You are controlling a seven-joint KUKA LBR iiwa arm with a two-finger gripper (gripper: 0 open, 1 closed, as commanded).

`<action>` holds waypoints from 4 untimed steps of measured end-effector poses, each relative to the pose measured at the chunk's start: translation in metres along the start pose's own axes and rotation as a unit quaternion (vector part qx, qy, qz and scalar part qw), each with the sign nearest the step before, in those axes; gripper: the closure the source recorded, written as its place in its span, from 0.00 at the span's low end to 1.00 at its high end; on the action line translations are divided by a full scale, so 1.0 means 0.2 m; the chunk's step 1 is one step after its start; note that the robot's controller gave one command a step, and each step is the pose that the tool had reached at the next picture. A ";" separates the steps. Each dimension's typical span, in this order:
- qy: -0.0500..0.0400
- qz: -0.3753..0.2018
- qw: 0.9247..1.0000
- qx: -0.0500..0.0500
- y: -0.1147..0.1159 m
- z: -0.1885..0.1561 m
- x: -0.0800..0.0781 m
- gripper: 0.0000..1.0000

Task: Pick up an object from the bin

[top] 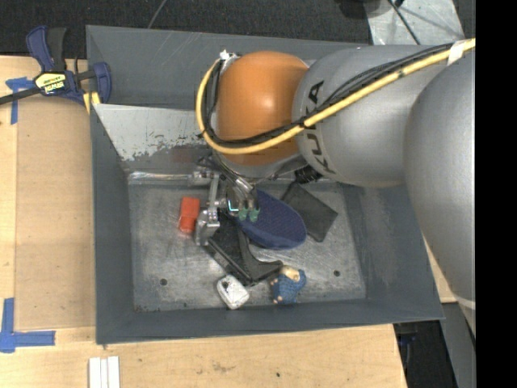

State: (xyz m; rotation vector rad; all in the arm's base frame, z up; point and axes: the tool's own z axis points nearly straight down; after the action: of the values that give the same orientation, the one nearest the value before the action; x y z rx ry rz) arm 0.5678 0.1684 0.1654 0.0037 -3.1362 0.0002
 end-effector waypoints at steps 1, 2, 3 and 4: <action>-0.013 -0.011 1.000 -0.005 -0.13 0.26 -0.15 0.00; -0.014 -0.053 0.998 -0.006 -0.15 0.28 -0.16 0.00; -0.014 -0.122 0.992 -0.005 -0.16 0.28 -0.16 0.00; -0.010 -0.112 0.994 -0.002 -0.57 0.22 -0.02 0.00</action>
Offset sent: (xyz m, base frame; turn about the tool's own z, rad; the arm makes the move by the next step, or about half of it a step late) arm 0.0308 -0.0413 -0.0826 -0.0213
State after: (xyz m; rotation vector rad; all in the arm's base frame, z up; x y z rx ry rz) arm 0.5711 0.0535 0.1212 0.3563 -3.1364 -0.0056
